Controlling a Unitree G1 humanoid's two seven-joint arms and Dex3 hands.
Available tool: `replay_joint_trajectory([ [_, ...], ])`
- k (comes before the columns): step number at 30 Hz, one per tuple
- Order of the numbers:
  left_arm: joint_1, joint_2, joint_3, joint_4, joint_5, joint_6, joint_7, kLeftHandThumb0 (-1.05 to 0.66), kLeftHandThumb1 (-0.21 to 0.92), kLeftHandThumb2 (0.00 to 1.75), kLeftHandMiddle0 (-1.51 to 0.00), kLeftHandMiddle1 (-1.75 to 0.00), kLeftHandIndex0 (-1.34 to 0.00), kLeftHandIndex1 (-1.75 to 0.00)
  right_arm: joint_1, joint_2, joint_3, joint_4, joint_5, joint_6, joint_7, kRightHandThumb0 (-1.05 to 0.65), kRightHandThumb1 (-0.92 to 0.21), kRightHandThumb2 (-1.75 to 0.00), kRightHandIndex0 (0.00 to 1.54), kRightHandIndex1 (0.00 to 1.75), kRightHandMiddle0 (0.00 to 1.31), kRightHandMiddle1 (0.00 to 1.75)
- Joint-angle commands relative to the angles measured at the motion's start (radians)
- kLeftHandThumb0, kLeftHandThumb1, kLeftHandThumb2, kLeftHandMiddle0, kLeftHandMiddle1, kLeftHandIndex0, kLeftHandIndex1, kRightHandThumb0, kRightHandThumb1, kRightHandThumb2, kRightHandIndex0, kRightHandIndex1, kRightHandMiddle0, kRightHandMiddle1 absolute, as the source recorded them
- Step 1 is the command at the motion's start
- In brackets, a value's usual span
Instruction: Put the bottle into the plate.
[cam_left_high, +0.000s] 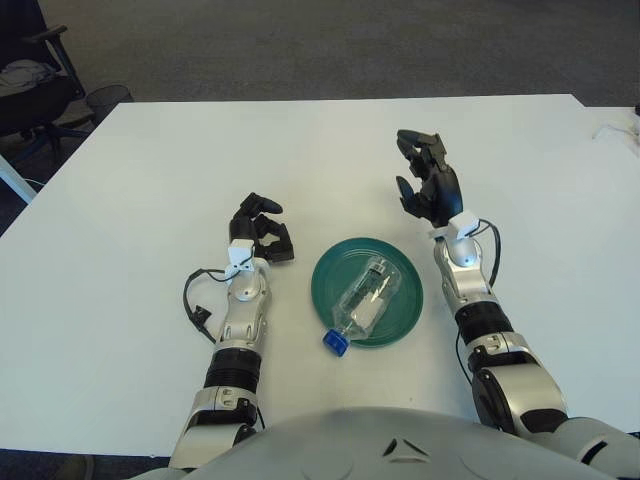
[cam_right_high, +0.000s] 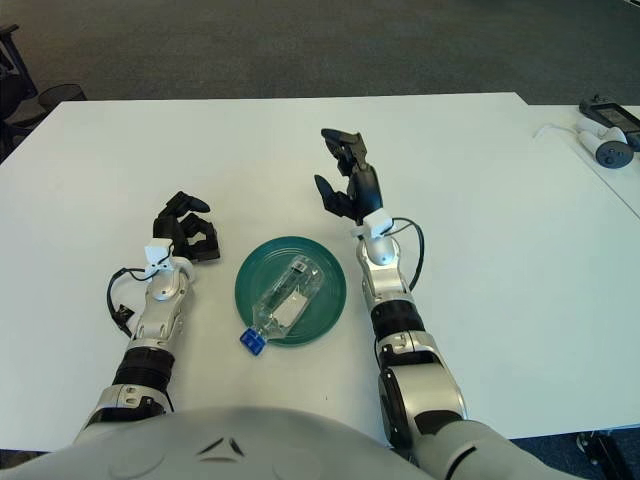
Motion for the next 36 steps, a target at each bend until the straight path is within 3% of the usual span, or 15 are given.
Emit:
replay_joint_trajectory([
  [1, 0.013, 0.005, 0.001, 0.007, 0.014, 0.023, 0.013, 0.00, -0.06, 1.75, -0.86, -1.75, -0.70, -1.75, 0.005, -0.021, -0.014, 0.046, -0.066, -0.016, -0.079, -0.65, -0.92, -0.62, 0.25, 0.15, 0.00, 0.89],
  [8, 0.012, 0.012, 0.006, 0.003, -0.007, 0.029, -0.012, 0.00, -0.07, 1.75, -0.87, -1.74, -0.70, -1.75, 0.047, -0.067, -0.010, 0.086, -0.167, -0.009, -0.198, -0.70, -0.92, -0.72, 0.24, 0.14, 0.00, 0.87],
  [13, 0.014, 0.011, 0.013, 0.002, -0.042, 0.024, -0.048, 0.00, -0.08, 1.75, -0.91, -1.68, -0.70, -1.75, 0.088, -0.066, -0.006, 0.088, -0.202, 0.007, -0.265, -0.72, -0.92, -0.75, 0.26, 0.15, 0.00, 0.90],
  [25, 0.013, 0.012, 0.013, -0.009, -0.043, 0.030, -0.054, 0.00, -0.08, 1.75, -0.91, -1.69, -0.69, -1.75, 0.131, -0.036, -0.013, 0.111, -0.157, 0.010, -0.295, -0.63, -0.92, -0.71, 0.29, 0.18, 0.00, 0.93],
  [36, 0.008, 0.013, 0.011, -0.016, -0.043, 0.040, -0.059, 0.00, -0.08, 1.75, -0.91, -1.69, -0.69, -1.75, 0.137, -0.019, -0.033, 0.108, -0.085, 0.023, -0.250, -0.56, -0.92, -0.66, 0.30, 0.20, 0.00, 0.91],
])
